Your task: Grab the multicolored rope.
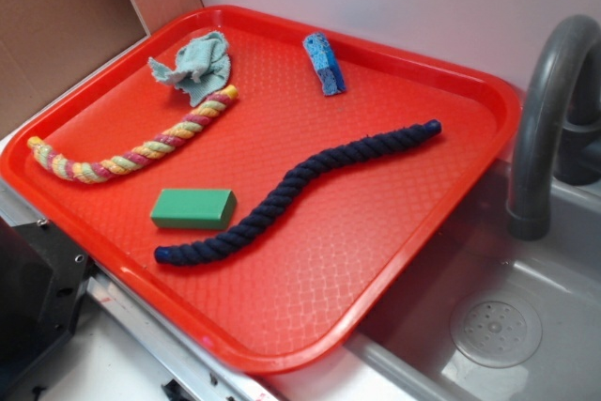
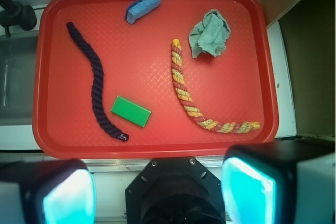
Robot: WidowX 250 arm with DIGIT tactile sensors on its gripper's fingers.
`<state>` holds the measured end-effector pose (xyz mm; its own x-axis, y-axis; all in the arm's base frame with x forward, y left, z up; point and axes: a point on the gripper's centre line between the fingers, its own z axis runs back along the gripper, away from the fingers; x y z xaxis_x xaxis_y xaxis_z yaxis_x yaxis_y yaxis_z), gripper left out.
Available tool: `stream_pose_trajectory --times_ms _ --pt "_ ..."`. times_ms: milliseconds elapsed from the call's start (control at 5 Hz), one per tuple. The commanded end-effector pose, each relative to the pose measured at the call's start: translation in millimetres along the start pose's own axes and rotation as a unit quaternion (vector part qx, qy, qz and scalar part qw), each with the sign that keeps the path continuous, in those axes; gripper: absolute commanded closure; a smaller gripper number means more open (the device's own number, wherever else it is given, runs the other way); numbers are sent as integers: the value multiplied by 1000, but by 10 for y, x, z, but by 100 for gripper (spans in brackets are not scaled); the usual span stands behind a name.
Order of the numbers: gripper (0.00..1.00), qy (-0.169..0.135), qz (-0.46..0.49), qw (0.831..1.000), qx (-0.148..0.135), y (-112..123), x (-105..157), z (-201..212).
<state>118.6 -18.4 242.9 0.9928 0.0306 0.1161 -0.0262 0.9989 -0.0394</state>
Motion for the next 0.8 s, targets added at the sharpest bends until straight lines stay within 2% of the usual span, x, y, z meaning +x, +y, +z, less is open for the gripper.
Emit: stream_pose_trajectory --times_ms 0,200,400,600 --pt "0 0 0 1000 0 0 0 0" --pt "0 -33 -46 998 0 100 50 -144" --pt "0 -53 -98 994 -3 183 141 -299" --pt "0 -53 -114 992 5 271 233 -545"
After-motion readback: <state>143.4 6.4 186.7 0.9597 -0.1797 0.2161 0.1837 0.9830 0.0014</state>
